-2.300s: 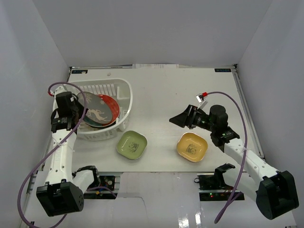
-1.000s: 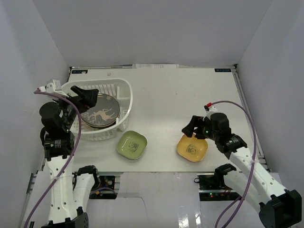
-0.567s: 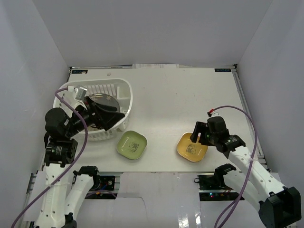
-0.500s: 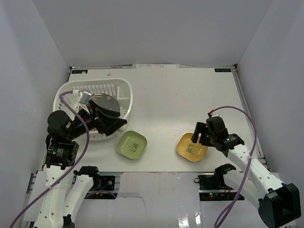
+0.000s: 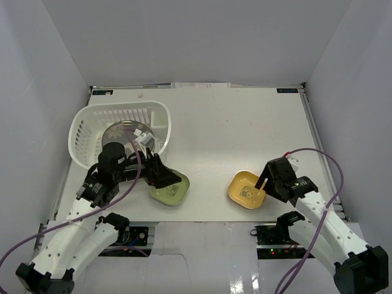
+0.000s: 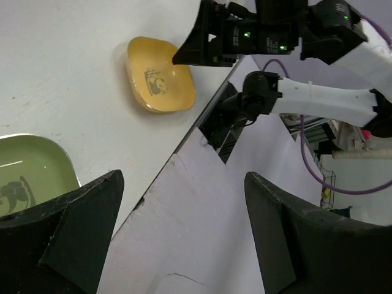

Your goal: Place the plates into the plastic bin on the countertop

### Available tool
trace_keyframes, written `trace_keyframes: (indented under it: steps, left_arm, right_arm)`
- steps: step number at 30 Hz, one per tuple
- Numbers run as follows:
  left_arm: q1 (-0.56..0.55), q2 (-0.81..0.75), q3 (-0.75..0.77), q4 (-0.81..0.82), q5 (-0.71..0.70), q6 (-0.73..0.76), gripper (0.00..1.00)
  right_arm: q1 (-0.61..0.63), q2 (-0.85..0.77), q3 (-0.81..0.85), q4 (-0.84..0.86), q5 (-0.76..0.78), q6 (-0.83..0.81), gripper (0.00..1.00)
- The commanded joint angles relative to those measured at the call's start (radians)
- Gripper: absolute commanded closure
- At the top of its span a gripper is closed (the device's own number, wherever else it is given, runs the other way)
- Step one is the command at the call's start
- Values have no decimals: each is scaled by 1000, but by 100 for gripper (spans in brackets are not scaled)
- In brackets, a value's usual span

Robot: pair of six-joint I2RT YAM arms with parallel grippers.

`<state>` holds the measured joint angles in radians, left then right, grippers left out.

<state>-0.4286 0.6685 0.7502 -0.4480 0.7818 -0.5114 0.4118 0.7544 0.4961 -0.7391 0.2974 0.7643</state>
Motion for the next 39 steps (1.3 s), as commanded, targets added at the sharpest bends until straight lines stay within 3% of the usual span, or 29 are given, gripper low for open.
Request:
trace_keyframes:
  steps: [1, 5, 6, 7, 8, 12, 19, 24, 34, 35, 36, 38, 39]
  left_arm:
    - [-71, 28, -47, -17, -198, 13, 10]
    - [-257, 92, -89, -5, -384, -39, 9]
    - [-300, 104, -97, -4, -436, -50, 9]
    - [-390, 118, -100, -3, -491, -62, 9]
    - [-430, 150, -101, -4, -613, -87, 8]
    - [-519, 238, -109, -1, -814, -133, 7]
    - [-607, 439, -109, -4, -1004, -164, 8]
    - [-634, 496, -106, -11, -1084, -202, 12]
    - [-717, 709, -61, -24, -1115, -268, 39]
    - [-720, 724, -60, -26, -1128, -275, 46]
    - [-726, 727, -57, -27, -1136, -280, 64]
    - [-733, 726, -45, -35, -1161, -286, 83]
    - [-740, 718, -19, -41, -1171, -286, 98]
  right_arm:
    - [-5, -7, -59, 10, -52, 104, 20]
    - [-4, 22, -94, 95, -66, 118, 39]
    - [-4, 35, -102, 109, -66, 118, 48]
    - [-5, 42, -103, 119, -61, 118, 52]
    - [-4, 51, -106, 139, -49, 115, 57]
    - [-8, 34, -100, 144, 17, 83, 90]
    - [-11, -50, -54, 145, 71, -3, 92]
    - [-13, -67, -25, 187, 13, -68, 92]
    - [-13, -112, -19, 280, -55, -120, 92]
    - [-13, -127, -11, 280, -46, -128, 92]
    - [-13, -135, 5, 279, -46, -146, 92]
    - [-13, -151, 22, 276, -46, -161, 92]
    - [-13, -156, 30, 276, -46, -168, 92]
